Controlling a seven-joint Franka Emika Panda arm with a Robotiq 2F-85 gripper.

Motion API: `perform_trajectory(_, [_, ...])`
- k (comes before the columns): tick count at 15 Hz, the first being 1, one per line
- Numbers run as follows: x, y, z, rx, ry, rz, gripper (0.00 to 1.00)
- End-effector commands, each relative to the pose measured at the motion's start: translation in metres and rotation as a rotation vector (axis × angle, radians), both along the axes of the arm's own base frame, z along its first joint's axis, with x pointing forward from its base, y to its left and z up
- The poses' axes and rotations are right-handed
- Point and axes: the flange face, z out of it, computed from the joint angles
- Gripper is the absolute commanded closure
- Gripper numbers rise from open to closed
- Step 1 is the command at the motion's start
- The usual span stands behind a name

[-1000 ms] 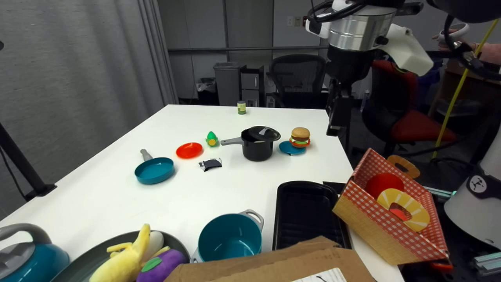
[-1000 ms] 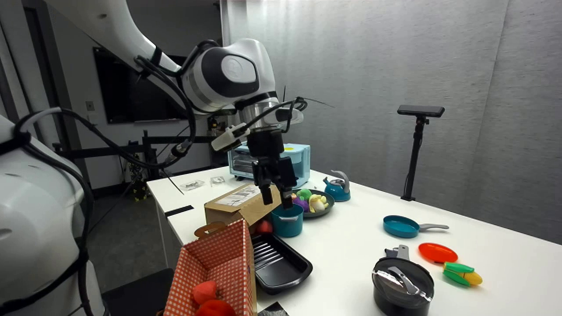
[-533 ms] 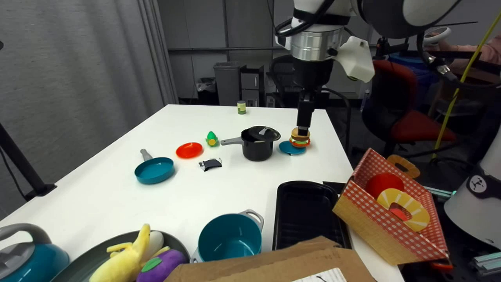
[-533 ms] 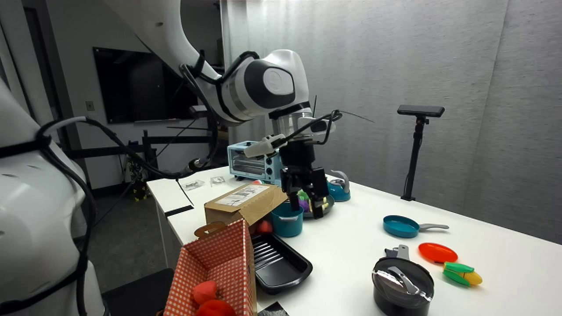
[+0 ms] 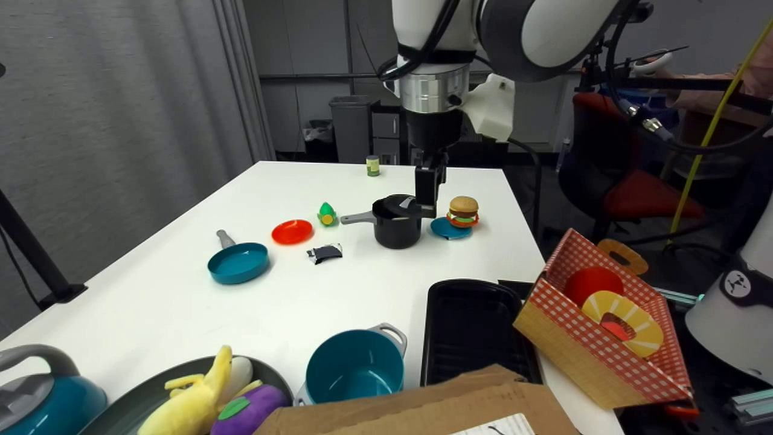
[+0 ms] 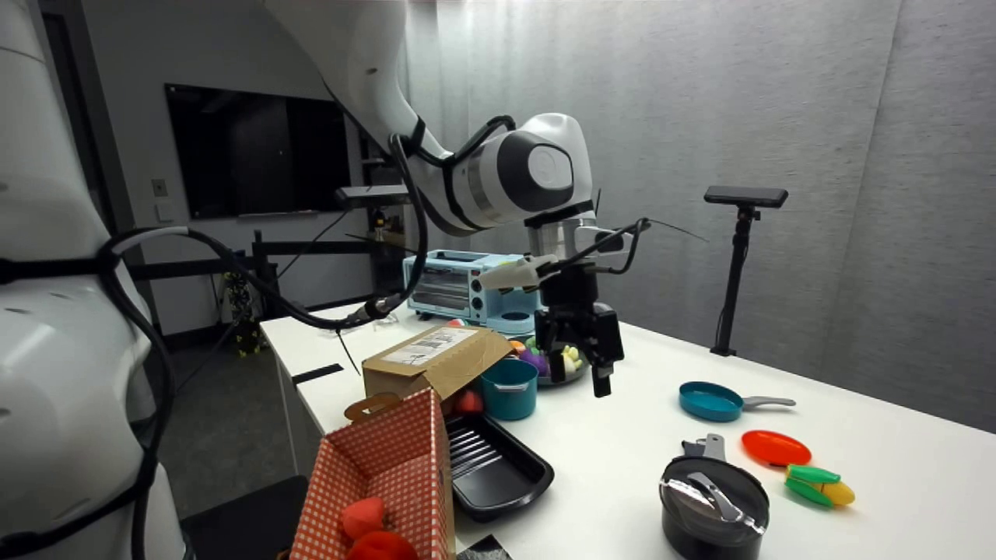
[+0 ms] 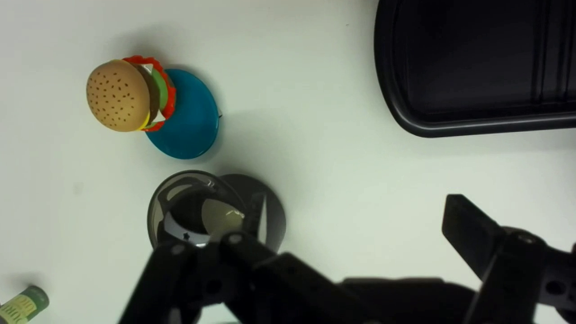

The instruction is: Uncover the pot

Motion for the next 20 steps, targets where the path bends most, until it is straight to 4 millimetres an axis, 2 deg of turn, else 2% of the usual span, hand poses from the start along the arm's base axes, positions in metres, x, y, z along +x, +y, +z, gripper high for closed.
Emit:
perform_trajectory(1, [0.031, -0.017, -0.010, -0.028, -0.007, -0.018, 0.00])
perform_trajectory(5, [0.047, -0.037, -0.015, -0.029, -0.006, -0.056, 0.00])
perform_trajectory(13, [0.061, -0.074, -0.030, -0.039, 0.000, -0.124, 0.00])
perform_trajectory(20, [0.081, -0.098, -0.048, -0.025, 0.023, -0.139, 0.00])
